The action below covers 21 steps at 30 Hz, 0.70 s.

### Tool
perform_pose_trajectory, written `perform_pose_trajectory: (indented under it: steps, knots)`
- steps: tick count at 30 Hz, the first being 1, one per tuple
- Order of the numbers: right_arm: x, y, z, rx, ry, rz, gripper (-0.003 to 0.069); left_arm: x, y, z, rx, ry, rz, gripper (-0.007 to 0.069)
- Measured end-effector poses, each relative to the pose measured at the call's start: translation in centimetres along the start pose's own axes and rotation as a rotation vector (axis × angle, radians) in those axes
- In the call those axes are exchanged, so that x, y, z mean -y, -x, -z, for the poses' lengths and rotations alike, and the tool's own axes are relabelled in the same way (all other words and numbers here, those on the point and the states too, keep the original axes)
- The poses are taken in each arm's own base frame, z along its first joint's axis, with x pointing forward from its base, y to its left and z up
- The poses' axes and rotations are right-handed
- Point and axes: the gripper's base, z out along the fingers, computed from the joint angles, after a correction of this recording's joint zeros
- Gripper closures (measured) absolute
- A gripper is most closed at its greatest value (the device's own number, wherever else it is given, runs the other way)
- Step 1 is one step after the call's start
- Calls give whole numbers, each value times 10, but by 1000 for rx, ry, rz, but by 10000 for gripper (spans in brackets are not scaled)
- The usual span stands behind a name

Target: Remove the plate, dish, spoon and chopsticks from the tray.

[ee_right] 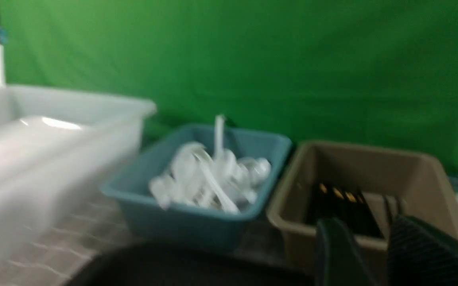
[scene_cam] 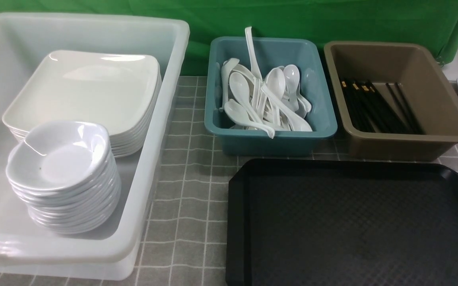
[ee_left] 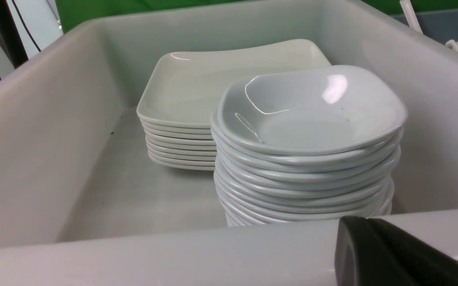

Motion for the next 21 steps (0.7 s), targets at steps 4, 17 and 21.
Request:
perform_pose_trajectory:
  steps: [4,17,21]
  knots:
    - [10,-68,-2,-153,-150,-31,424,0,0,0,0,0,0,619]
    - [20,-102,13,-281,-362,-122,422,0,0,0,2,0,1,619]
    - [20,-102,13,-281,-361,-123,422,0,0,0,2,0,1,619]
